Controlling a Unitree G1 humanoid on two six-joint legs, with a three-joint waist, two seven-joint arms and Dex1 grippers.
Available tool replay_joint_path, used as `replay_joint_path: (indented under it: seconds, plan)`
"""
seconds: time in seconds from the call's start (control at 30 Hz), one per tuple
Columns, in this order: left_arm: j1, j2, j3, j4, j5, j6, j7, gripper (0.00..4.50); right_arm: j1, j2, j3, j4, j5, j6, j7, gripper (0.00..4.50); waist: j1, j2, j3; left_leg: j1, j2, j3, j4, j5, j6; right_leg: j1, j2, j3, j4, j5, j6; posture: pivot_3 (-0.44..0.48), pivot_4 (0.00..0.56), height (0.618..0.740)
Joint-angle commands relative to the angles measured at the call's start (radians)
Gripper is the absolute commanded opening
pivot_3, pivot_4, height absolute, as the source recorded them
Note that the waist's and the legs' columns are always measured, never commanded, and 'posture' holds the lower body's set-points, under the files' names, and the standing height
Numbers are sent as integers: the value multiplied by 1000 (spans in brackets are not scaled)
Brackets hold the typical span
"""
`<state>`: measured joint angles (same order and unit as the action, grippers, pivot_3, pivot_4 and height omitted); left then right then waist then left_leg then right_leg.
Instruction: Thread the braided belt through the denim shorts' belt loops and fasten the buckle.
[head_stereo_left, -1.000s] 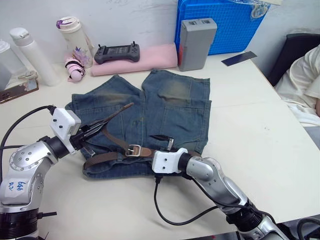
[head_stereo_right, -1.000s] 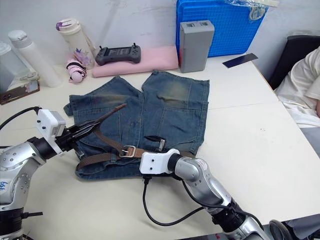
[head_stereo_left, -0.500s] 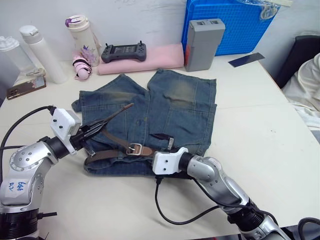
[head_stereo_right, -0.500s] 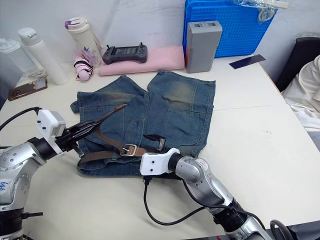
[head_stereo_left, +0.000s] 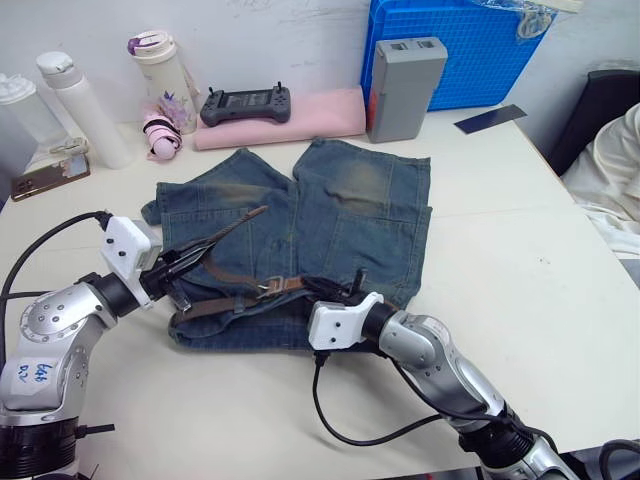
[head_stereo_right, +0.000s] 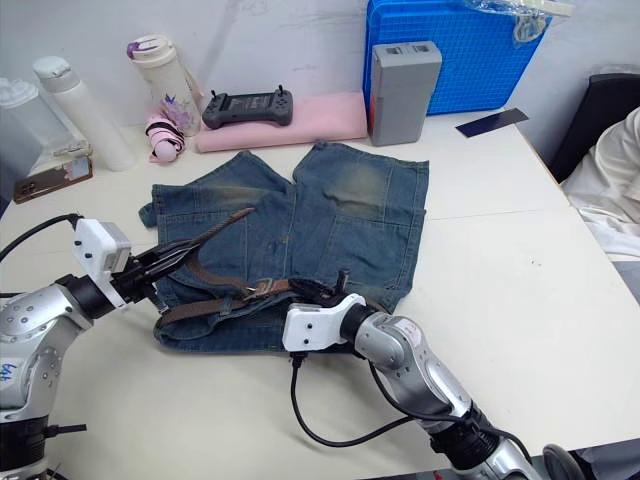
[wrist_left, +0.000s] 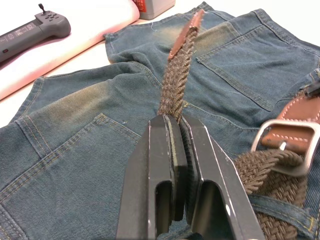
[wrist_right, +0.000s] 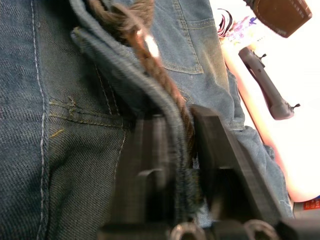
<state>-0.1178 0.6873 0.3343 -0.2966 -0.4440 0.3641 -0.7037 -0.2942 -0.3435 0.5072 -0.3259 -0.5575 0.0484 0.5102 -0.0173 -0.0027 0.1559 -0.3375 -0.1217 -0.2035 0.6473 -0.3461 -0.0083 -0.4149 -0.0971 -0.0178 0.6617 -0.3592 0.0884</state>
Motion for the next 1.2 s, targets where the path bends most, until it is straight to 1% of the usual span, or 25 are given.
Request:
replay_joint_path:
  seconds: [0.03,0.27,0.43,0.7,0.9,1.0,1.2]
  plan:
    - [-5,19,13,-3,-12,-12,-24,0,-5,6,-12,-39,-23,-5,-11,945,0,0,0,0,0,0,0,0,0,0,0,0,0,0,0,0,150,727]
    - [47,123,26,2,-30,-6,-179,0,-37,30,-68,-8,-29,67,-27,945,-1,0,0,1,1,3,0,-1,0,-1,1,2,0,0,0,0,150,727]
    - [52,180,11,16,-15,-14,-234,0,-42,46,-79,1,-24,92,-28,945,3,0,0,1,2,3,0,-1,1,-1,1,3,0,0,0,0,150,727]
    - [39,200,-6,58,19,-16,-241,0,-44,73,-81,-18,14,105,-21,945,1,0,0,1,2,6,-1,-2,2,-2,2,5,0,0,0,0,150,727]
    - [40,218,-16,98,52,-51,-265,0,-52,74,-16,-2,8,73,10,945,-9,0,0,0,2,7,-1,-2,2,-3,2,6,0,0,0,0,150,727]
    - [39,233,-19,117,63,-66,-288,0,-65,89,23,31,-11,113,41,945,-13,-1,0,1,3,10,-1,-3,2,-4,3,8,1,0,0,0,150,727]
    - [38,249,-17,129,62,-67,-317,0,-86,115,47,72,-15,210,98,945,-12,-1,0,0,5,11,0,-4,2,-5,5,10,1,1,0,0,150,727]
